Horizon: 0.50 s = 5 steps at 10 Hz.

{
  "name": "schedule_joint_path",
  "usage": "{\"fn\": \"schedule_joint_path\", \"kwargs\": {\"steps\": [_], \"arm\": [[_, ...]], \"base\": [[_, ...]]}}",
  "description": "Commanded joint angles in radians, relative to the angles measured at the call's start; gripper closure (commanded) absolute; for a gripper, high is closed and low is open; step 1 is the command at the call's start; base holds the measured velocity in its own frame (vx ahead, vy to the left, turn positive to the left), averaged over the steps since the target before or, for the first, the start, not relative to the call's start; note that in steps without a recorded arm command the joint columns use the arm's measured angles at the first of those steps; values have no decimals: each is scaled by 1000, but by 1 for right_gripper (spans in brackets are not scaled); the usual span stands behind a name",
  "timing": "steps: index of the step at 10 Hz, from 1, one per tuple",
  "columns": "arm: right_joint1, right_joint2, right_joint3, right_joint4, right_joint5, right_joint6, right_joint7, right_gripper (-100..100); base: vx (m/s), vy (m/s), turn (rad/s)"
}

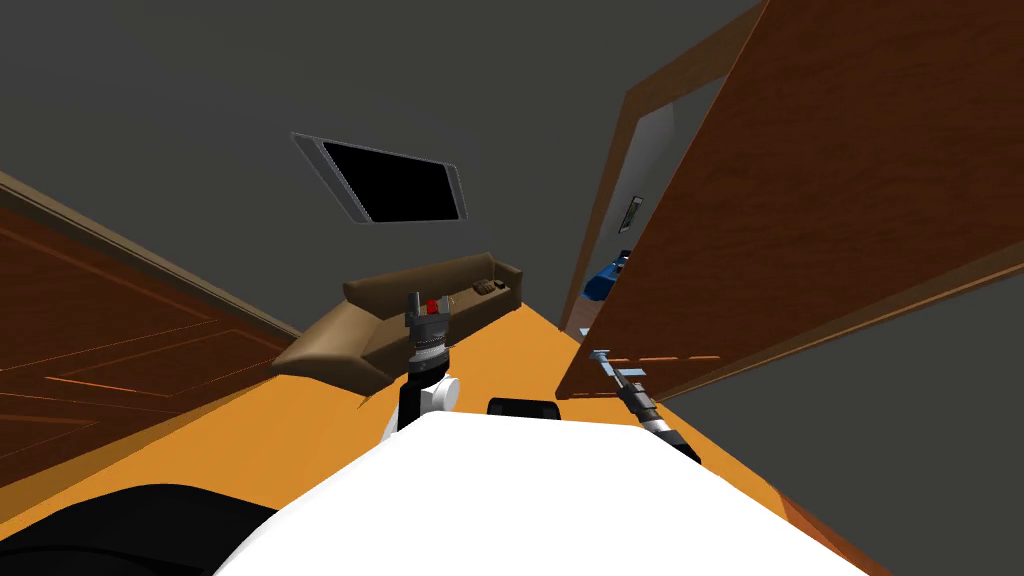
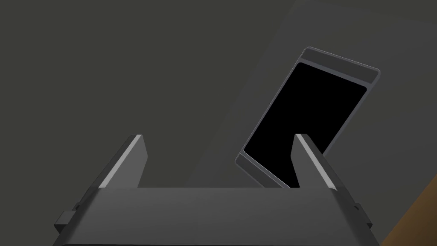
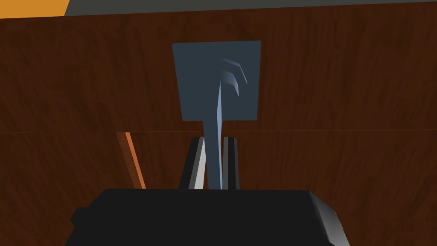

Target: Pull the door open

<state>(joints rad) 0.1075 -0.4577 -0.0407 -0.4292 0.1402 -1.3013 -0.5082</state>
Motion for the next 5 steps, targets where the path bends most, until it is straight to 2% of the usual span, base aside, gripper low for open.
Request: {"fn": "schedule_joint_path", "kwargs": {"steps": [1,2,5], "arm": [[0,0,0,0,0,0,0,100],[-12,7,5,-6,-5,23,7,100],[-38,17,11,-5,-16,53,20,100]], "base": [[-43,-10,7],[-135,-36,123],[-206,-72,129]]}}
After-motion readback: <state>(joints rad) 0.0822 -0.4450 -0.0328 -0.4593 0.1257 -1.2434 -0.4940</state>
